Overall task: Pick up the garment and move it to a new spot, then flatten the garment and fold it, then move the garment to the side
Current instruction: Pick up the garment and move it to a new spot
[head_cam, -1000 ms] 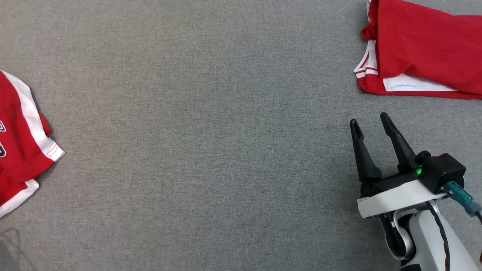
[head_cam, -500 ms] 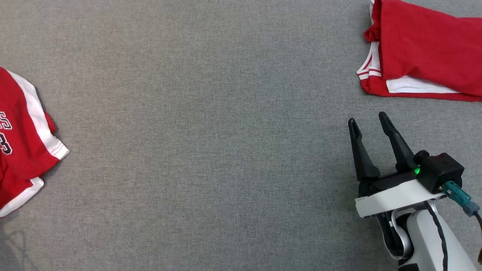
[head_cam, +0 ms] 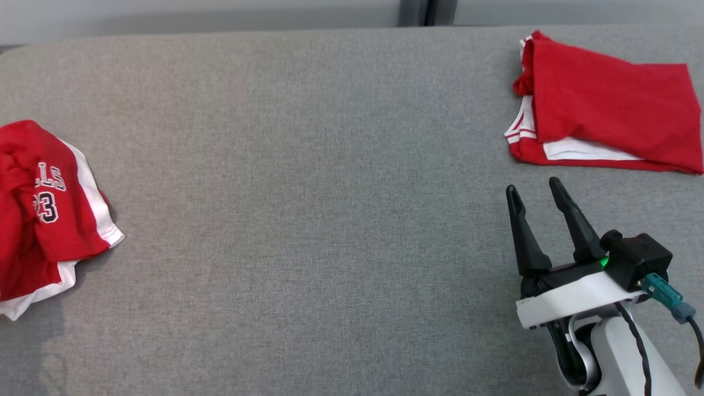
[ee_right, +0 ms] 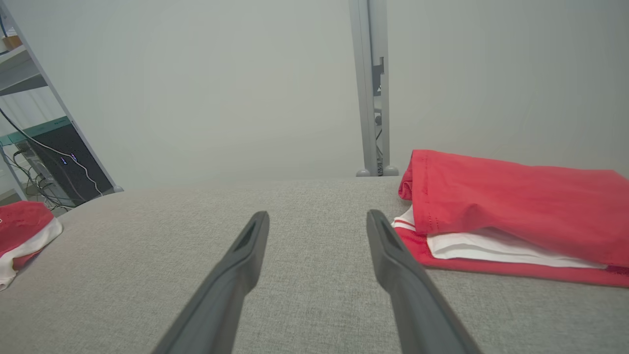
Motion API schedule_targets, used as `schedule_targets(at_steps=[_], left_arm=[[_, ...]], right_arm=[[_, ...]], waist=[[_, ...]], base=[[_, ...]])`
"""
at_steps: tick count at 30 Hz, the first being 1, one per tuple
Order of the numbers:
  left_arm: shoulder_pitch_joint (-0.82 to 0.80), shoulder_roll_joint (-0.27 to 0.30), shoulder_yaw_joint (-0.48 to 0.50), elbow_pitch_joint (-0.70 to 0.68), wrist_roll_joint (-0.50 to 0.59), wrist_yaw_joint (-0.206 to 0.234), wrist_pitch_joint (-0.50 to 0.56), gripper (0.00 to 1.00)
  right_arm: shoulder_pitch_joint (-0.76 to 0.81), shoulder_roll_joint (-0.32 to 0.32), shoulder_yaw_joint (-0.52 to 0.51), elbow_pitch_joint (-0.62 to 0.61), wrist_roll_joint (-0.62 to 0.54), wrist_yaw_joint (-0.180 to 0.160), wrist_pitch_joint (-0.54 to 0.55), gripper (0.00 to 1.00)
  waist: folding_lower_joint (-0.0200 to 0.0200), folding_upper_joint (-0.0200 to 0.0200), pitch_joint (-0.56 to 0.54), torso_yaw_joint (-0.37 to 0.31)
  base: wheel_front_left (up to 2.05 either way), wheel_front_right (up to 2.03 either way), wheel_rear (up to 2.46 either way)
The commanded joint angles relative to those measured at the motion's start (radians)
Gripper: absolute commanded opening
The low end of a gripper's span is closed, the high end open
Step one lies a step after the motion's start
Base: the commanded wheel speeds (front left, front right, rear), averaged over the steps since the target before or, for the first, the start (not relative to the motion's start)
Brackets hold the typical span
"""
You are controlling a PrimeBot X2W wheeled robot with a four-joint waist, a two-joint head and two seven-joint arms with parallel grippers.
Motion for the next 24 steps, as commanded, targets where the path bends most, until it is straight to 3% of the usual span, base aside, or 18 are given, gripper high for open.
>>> schedule_targets(at_steps=[1,13,19,24], left_arm=[[-0.005,0.021,-0.014,-0.022,0.01,-0.001,-0.007,0.0],[-0.054,0.094,-0.127,-0.216,0.031,-0.001,-0.012,0.0],[-0.112,0.103,-0.221,-0.381,0.076,-0.001,0.003,0.0],[-0.18,0.072,-0.294,-0.469,0.136,-0.001,0.02,0.0]], right_arm=[[0.021,-0.001,0.0,0.004,0.009,0.0,-0.001,1.0],[0.067,0.003,-0.022,0.013,0.034,0.0,-0.001,1.0],[0.088,0.003,-0.025,0.01,0.043,0.0,-0.001,1.0],[0.094,0.004,-0.029,0.009,0.048,0.0,-0.001,1.0]], waist=[[0.0,0.0,-0.038,-0.004],[0.0,0.0,-0.146,-0.037],[0.0,0.0,-0.194,-0.077],[0.0,0.0,-0.211,-0.111]], base=[[0.0,0.0,0.0],[0.0,0.0,0.0],[0.0,0.0,0.0],[0.0,0.0,0.0]])
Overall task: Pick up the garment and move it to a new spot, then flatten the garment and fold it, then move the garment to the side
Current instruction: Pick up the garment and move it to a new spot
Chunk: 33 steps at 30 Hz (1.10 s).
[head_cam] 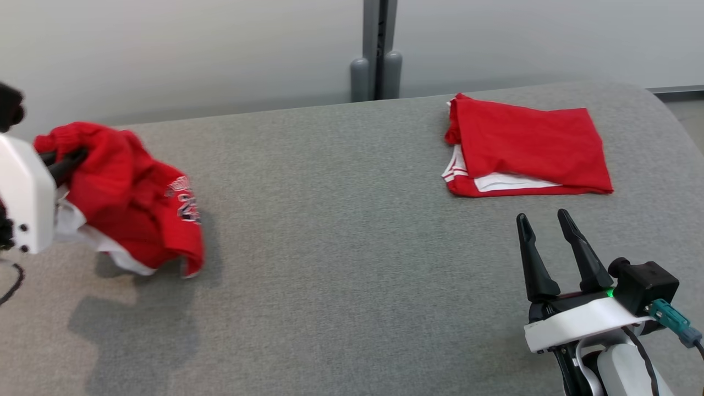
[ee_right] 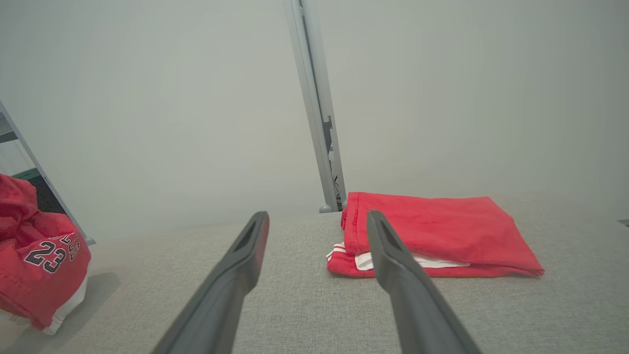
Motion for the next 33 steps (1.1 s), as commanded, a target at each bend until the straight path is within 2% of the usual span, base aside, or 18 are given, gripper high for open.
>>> schedule_targets(at_steps=[1,5,11,18,27,31,33], left_arm=[[-0.02,-0.007,-0.006,-0.007,0.018,0.0,0.004,0.0],[-0.067,-0.071,-0.031,-0.047,0.042,0.027,0.01,0.0],[-0.067,-0.2,-0.001,-0.1,-0.059,0.082,-0.006,0.0],[0.005,-0.319,0.044,-0.127,-0.177,0.11,-0.083,0.0],[0.182,-0.336,0.054,0.001,-0.203,0.1,-0.193,0.0],[0.255,-0.323,0.054,0.119,-0.174,0.081,-0.276,0.0],[0.277,-0.329,0.061,0.179,-0.172,0.072,-0.32,0.04]], right_arm=[[0.007,-0.003,0.001,0.003,0.006,0.0,-0.001,1.0],[0.006,-0.002,0.001,0.003,0.01,0.0,-0.001,1.0],[0.015,-0.003,-0.009,0.005,0.01,0.0,-0.001,1.0],[0.02,-0.011,-0.032,-0.003,0.011,0.0,-0.001,1.0],[0.009,-0.014,-0.033,0.012,0.007,0.0,-0.001,1.0],[-0.004,-0.016,-0.026,0.017,0.008,0.0,-0.001,1.0],[-0.006,-0.019,-0.028,0.02,0.008,0.0,-0.001,1.0]], waist=[[0.0,0.0,-0.008,-0.017],[0.0,0.0,-0.015,-0.049],[0.0,0.0,-0.018,-0.091],[0.0,0.0,-0.004,-0.106],[0.0,0.0,0.022,-0.093],[0.0,0.0,0.029,-0.088],[0.0,0.0,0.03,-0.083]], base=[[0.0,0.0,0.0],[0.0,0.0,0.0],[0.0,0.0,0.0],[0.0,0.0,0.0],[0.0,0.0,0.0],[0.0,0.0,0.0],[0.0,0.0,0.0]])
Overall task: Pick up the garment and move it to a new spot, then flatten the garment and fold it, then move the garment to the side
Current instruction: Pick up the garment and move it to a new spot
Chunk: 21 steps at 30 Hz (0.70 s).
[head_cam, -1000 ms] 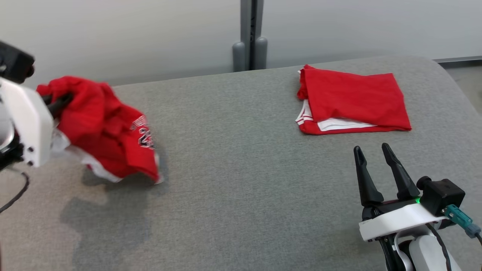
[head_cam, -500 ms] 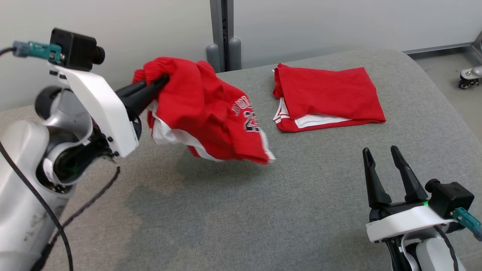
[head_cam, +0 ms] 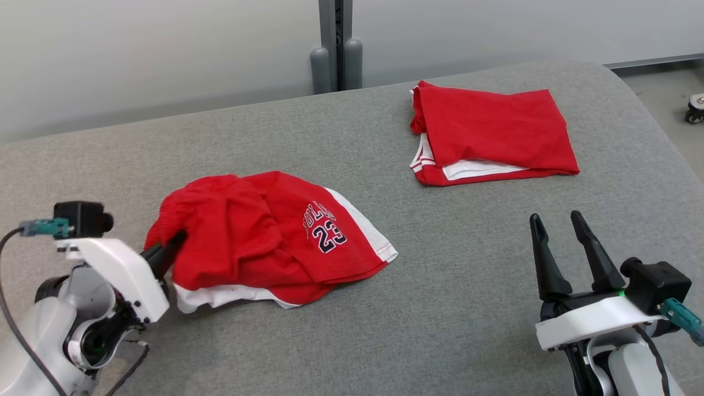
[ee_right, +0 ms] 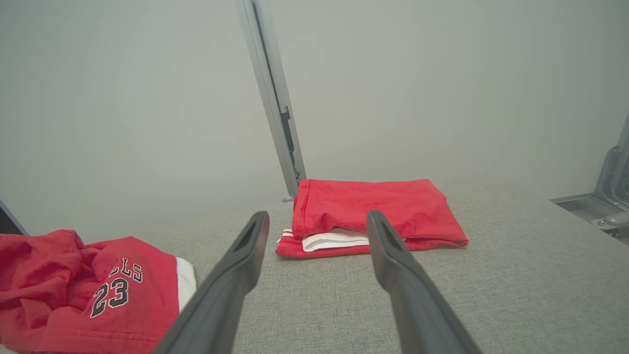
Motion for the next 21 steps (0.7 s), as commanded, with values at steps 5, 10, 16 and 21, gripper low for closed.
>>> schedule_targets(at_steps=[5,10,16,21], left_arm=[[0.015,-0.014,0.019,0.145,0.014,-0.018,-0.091,0.15],[0.001,-0.041,0.011,0.253,0.02,-0.038,-0.132,1.0],[-0.031,-0.06,-0.003,0.302,0.039,-0.06,-0.195,1.0],[-0.04,-0.031,-0.006,0.288,0.091,-0.059,-0.291,1.0]], right_arm=[[-0.01,-0.022,-0.003,0.008,-0.003,0.0,-0.001,1.0],[-0.015,-0.026,0.011,0.019,-0.003,0.0,-0.001,1.0],[-0.016,-0.04,0.018,0.022,0.001,0.0,-0.001,1.0],[-0.014,-0.05,0.012,0.014,-0.005,0.0,-0.001,1.0]], waist=[[0.0,0.0,-0.003,0.025],[0.0,0.0,-0.003,0.046],[0.0,0.0,0.002,0.073],[0.0,0.0,0.002,0.09]], base=[[0.0,0.0,0.0],[0.0,0.0,0.0],[0.0,0.0,0.0],[0.0,0.0,0.0]])
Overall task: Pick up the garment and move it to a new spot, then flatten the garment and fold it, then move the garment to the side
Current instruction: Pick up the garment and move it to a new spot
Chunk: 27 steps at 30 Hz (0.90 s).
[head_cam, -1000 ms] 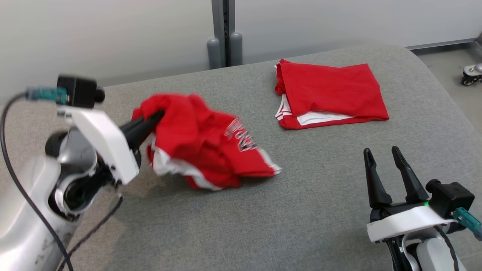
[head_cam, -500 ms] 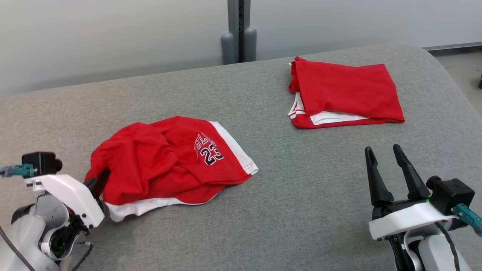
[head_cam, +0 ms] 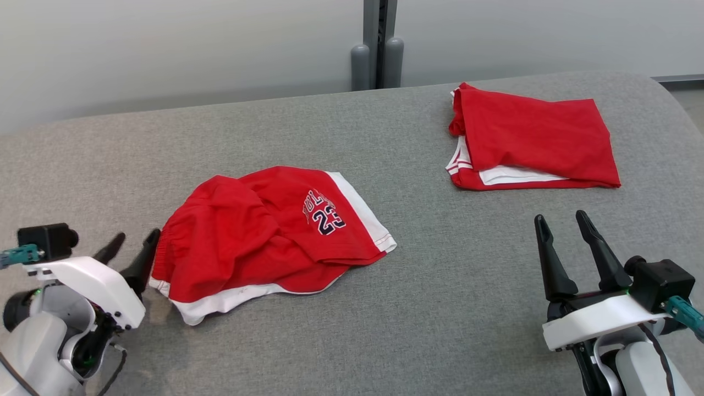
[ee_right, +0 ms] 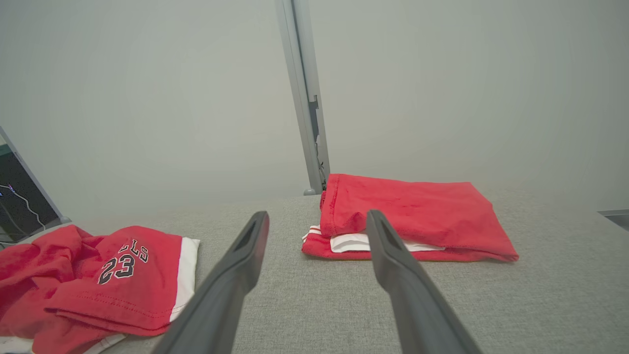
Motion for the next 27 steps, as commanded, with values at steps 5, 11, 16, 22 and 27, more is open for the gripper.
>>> schedule_targets(at_steps=[5,11,16,22,27], left_arm=[[0.005,0.036,0.024,-0.082,0.051,0.036,-0.123,1.0],[0.093,0.023,0.088,-0.227,0.072,0.096,-0.278,1.0],[0.172,0.007,0.157,-0.353,0.176,0.167,-0.304,1.0],[0.277,-0.052,0.286,-0.476,0.326,0.227,-0.304,1.0],[0.371,-0.135,0.387,-0.549,0.438,0.222,-0.305,1.0]], right_arm=[[0.003,-0.012,-0.003,-0.011,-0.008,0.0,-0.001,1.0],[-0.002,-0.009,0.012,-0.01,-0.012,0.0,-0.001,1.0],[0.012,-0.005,0.008,-0.016,-0.015,0.0,-0.001,1.0],[0.021,0.005,0.004,-0.033,-0.013,0.0,-0.001,1.0],[0.031,0.007,-0.004,-0.058,-0.021,0.0,-0.001,1.0]], waist=[[0.0,0.0,0.0,0.024],[0.0,0.0,0.006,0.043],[0.0,0.0,0.008,0.065],[0.0,0.0,0.006,0.074],[0.0,0.0,0.001,0.074]], base=[[0.0,0.0,0.0],[0.0,0.0,0.0],[0.0,0.0,0.0],[0.0,0.0,0.0],[0.0,0.0,0.0]])
